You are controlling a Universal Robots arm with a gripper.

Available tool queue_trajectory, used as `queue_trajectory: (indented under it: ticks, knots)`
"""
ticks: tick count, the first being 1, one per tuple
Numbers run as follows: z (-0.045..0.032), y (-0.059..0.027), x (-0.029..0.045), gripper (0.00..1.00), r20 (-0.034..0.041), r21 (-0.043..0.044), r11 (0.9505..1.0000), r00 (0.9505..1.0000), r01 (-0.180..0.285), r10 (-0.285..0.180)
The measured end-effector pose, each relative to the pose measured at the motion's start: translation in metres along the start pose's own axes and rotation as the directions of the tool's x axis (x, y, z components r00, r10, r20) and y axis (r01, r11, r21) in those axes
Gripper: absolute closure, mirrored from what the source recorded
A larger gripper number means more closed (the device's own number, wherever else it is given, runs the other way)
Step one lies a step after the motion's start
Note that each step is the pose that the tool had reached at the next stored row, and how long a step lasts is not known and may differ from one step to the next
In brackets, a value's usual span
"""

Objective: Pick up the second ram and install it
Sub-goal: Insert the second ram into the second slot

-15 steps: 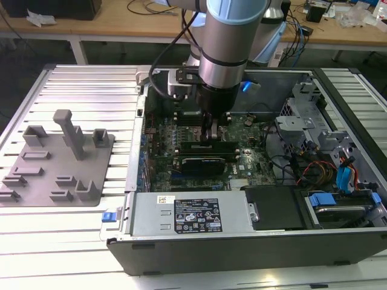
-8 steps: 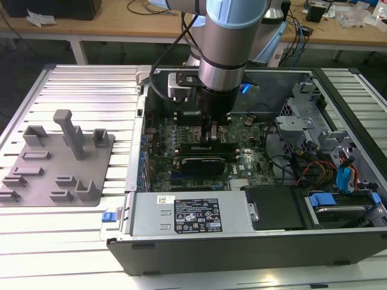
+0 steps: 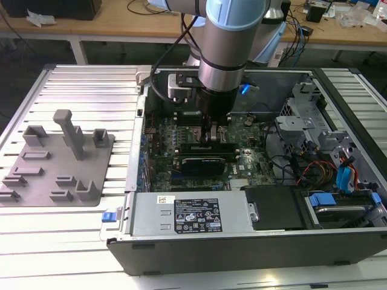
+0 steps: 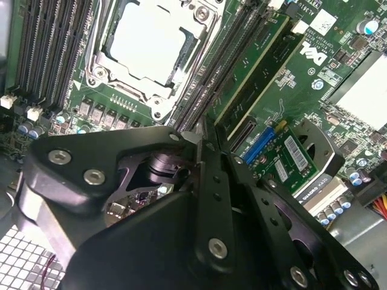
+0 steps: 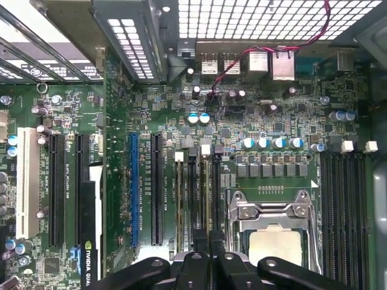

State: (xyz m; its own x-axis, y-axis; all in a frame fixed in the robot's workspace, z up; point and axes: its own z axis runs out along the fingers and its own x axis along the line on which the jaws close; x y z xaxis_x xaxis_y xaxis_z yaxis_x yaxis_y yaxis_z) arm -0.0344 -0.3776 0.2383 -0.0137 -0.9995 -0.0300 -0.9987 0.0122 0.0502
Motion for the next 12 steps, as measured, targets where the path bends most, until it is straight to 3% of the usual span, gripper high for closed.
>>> queue_trajectory:
  ticks: [2, 9, 12]
  knots:
    - [0.0007, -0.0001, 0.0, 0.91, 0.0073, 0.0001, 1.0, 1.0, 0.001, -0.001]
    - [0.0009, 0.0, 0.0001, 0.91, 0.0069, -0.0002, 0.9999, 0.9999, 0.01, -0.01]
    - [0.0014, 0.0006, 0.0001, 0.91, 0.0081, 0.0005, 0.9999, 0.9999, -0.012, 0.012]
